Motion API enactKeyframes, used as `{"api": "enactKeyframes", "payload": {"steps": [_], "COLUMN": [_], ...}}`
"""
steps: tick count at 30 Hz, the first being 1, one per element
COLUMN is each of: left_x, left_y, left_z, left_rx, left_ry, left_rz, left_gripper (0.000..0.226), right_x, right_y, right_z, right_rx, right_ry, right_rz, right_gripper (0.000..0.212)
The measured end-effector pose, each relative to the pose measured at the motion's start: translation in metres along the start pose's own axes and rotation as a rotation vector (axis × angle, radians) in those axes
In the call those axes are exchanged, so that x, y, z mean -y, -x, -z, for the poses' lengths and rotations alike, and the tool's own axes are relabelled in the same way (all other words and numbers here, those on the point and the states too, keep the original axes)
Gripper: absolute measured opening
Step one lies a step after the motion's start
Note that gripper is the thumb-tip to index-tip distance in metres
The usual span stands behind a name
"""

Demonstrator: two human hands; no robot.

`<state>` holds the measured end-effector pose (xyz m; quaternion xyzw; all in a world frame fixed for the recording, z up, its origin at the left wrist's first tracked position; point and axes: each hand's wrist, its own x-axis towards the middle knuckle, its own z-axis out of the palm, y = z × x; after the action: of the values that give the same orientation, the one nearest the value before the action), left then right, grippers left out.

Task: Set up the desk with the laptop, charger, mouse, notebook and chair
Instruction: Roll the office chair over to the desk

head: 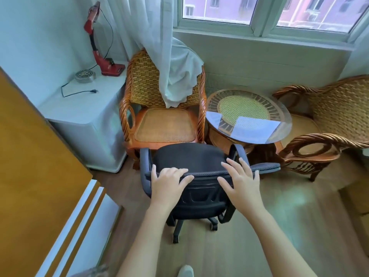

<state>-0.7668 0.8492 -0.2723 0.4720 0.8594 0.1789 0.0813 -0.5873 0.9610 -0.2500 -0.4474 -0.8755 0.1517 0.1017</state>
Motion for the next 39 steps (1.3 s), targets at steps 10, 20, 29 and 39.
{"api": "enactKeyframes", "payload": {"steps": [10, 20, 29, 39], "left_x": [0.013, -0.002, -0.025, -0.092], "left_y": [0.009, 0.075, 0.173, 0.269], "left_z": [-0.021, -0.021, -0.034, -0.036], "left_rx": [-0.080, -0.130, -0.149, -0.114], "left_ry": [-0.083, -0.083, -0.024, 0.037], "left_rz": [-0.053, 0.005, 0.075, 0.176], "left_gripper": [0.053, 0.058, 0.055, 0.072], "right_x": [-0.017, -0.022, -0.051, -0.091], "right_y": [-0.010, 0.044, 0.122, 0.185], "right_z": [-0.018, -0.010, -0.002, 0.028], "right_rx": [0.084, 0.126, 0.179, 0.223], "right_ry": [-0.027, -0.042, 0.027, 0.043], "right_rz": [0.031, 0.074, 0.258, 0.342], "right_gripper": [0.038, 0.044, 0.045, 0.034]}}
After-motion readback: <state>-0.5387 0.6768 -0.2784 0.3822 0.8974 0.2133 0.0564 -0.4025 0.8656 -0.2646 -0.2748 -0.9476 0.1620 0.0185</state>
